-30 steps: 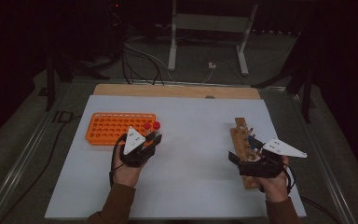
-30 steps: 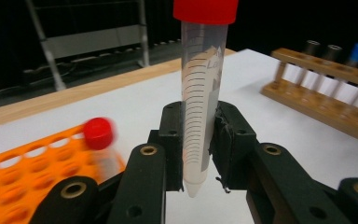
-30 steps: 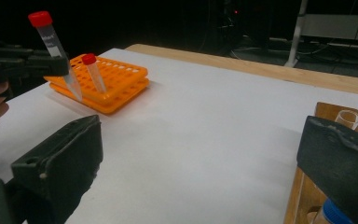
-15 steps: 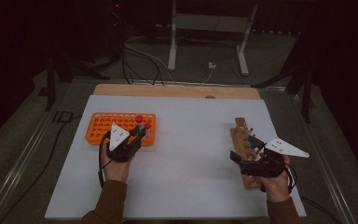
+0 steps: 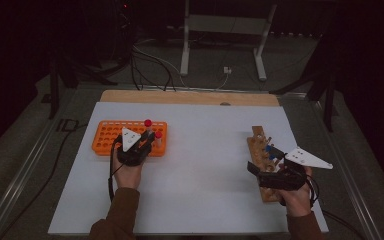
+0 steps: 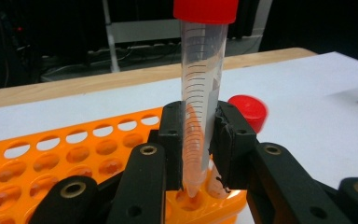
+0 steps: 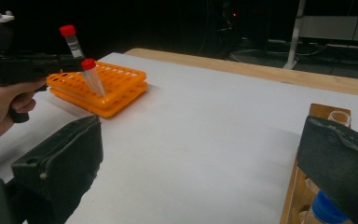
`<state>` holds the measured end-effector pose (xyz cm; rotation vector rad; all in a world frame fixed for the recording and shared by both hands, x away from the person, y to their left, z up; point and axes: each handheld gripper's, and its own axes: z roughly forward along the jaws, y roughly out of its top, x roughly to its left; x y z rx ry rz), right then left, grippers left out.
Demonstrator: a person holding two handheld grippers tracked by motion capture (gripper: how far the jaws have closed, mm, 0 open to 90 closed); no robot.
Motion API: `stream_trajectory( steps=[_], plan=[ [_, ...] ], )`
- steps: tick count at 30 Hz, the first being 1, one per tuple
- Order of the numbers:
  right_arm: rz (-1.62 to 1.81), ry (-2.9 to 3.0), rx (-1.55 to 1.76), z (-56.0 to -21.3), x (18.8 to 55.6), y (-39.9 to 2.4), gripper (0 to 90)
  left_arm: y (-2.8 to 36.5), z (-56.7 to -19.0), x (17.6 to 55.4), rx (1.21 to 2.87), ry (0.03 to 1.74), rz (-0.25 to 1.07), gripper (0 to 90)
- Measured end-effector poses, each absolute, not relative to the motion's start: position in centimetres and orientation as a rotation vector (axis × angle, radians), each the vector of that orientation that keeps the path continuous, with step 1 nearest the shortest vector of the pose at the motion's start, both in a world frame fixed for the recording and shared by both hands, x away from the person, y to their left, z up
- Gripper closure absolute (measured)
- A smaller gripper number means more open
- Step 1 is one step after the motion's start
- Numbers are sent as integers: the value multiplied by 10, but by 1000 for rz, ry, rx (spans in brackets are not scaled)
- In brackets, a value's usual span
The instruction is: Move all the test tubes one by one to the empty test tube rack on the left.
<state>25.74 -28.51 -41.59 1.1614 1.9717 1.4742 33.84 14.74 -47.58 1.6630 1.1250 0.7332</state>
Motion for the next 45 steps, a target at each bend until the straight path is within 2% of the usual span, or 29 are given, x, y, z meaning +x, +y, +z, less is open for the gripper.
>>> stream_trajectory(
  steps=[18, 25, 30, 38, 41, 45],
  plan=[
    [1474, 1986, 1160, -418, 257, -284, 9, 146, -505, 340, 1790, 1177, 684, 748],
    [1476, 1984, 1159, -417, 257, -284, 9, 149, -506, 340, 1782, 1178, 656, 740],
    [1478, 1981, 1162, -417, 257, -285, 9, 150, -505, 338, 1764, 1214, 646, 605],
    [1476, 1977, 1161, -417, 258, -286, 9, 159, -498, 330, 1722, 1239, 599, 475],
    [1470, 1975, 1159, -417, 258, -287, 9, 160, -491, 325, 1683, 1215, 558, 451],
    [1445, 1973, 1147, -416, 259, -288, 9, 158, -480, 318, 1653, 1181, 539, 355]
  ],
)
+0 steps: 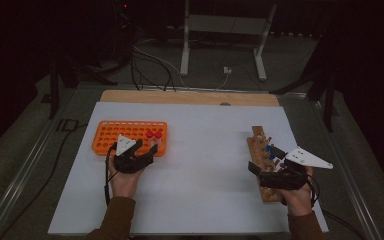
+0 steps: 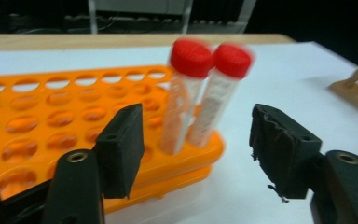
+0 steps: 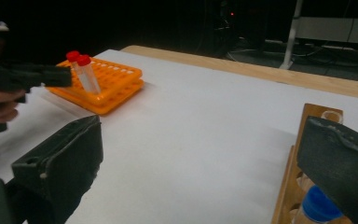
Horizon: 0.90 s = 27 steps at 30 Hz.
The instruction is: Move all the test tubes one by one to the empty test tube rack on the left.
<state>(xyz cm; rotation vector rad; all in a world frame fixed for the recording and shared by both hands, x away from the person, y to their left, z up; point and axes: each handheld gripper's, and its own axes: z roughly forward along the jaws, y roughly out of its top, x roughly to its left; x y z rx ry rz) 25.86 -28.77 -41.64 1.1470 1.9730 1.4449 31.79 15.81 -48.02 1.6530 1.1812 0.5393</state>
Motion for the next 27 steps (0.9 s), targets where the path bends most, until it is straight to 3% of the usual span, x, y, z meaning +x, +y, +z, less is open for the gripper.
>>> stream_trajectory(
  steps=[6, 15, 24, 27],
  plan=[
    [1421, 1968, 1149, -419, 261, -290, 9, 155, -469, 307, 1604, 1165, 505, 174],
    [1329, 1979, 1166, -428, 268, -296, 15, 147, -457, 296, 1616, 1105, 509, 43],
    [1204, 1968, 1181, -436, 273, -309, 182, 144, -448, 292, 1619, 1084, 542, 13],
    [1162, 1969, 1177, -440, 275, -313, 348, 143, -447, 291, 1617, 1078, 540, 13]
  ],
)
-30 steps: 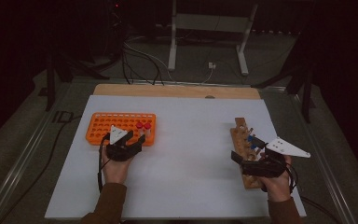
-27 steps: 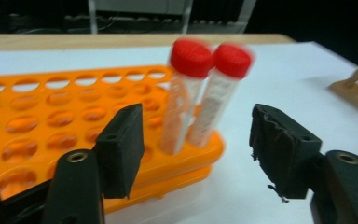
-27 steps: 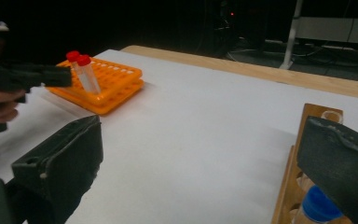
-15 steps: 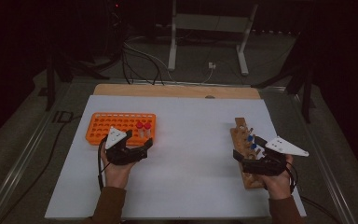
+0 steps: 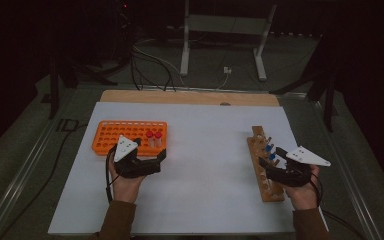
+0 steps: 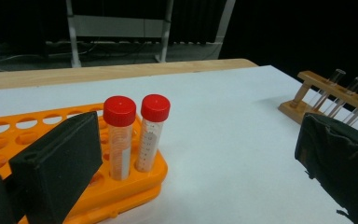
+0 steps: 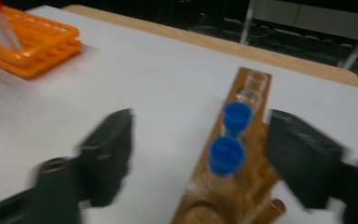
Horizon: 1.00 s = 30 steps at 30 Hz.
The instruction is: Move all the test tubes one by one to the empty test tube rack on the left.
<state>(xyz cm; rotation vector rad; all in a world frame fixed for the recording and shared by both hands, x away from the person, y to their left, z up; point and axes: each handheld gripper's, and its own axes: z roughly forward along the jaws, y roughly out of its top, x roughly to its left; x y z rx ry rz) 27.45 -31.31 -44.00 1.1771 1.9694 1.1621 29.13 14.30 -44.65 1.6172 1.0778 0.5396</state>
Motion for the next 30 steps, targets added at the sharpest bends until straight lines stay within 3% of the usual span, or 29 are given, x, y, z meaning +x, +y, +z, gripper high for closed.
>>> stream_trajectory(
  steps=[1, 2, 5, 10, 30],
  plan=[
    [1142, 1974, 1170, -443, 275, -315, 464, 143, -446, 291, 1613, 1078, 538, 13],
    [1142, 1974, 1170, -443, 275, -315, 464, 143, -446, 291, 1613, 1076, 537, 13],
    [1102, 1992, 1157, -446, 276, -314, 619, 143, -445, 290, 1606, 1075, 535, 13],
    [1071, 2005, 1178, -451, 280, -313, 734, 143, -445, 290, 1605, 1076, 532, 13],
    [1070, 1982, 1245, -450, 283, -319, 769, 140, -445, 290, 1614, 1072, 524, 13]
  ],
)
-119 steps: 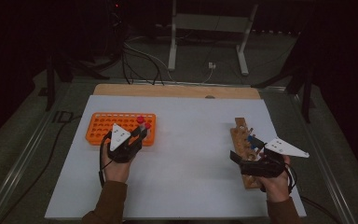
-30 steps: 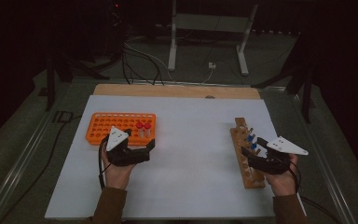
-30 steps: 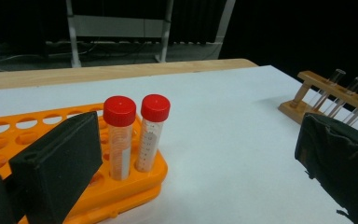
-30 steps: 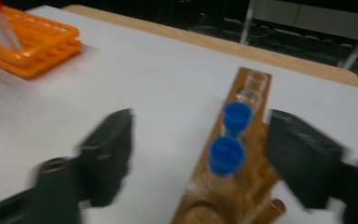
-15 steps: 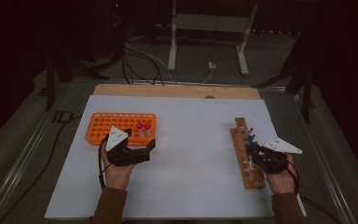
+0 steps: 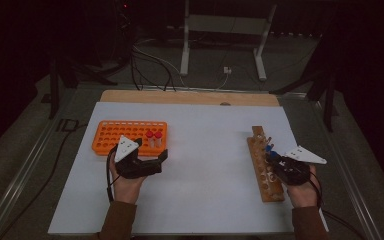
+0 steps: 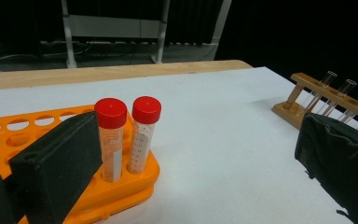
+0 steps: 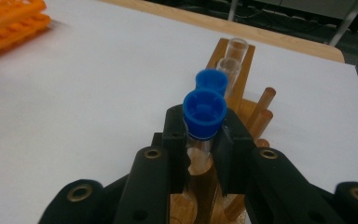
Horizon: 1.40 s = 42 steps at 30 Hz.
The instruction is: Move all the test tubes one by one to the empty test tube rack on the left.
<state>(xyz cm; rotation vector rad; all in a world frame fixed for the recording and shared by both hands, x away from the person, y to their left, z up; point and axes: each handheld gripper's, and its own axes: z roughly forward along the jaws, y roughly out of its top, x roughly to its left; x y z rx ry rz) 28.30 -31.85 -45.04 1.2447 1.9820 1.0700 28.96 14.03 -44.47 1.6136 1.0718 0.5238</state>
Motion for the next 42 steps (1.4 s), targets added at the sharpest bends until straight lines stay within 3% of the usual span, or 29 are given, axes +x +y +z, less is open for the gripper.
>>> stream_trajectory(
  steps=[26, 42],
  plan=[
    [1185, 1918, 1142, -396, 265, -315, 770, 134, -441, 287, 1601, 1038, 522, 13],
    [1267, 2079, 1085, -415, 269, -270, 767, 99, -435, 282, 1683, 903, 508, 15]
  ],
)
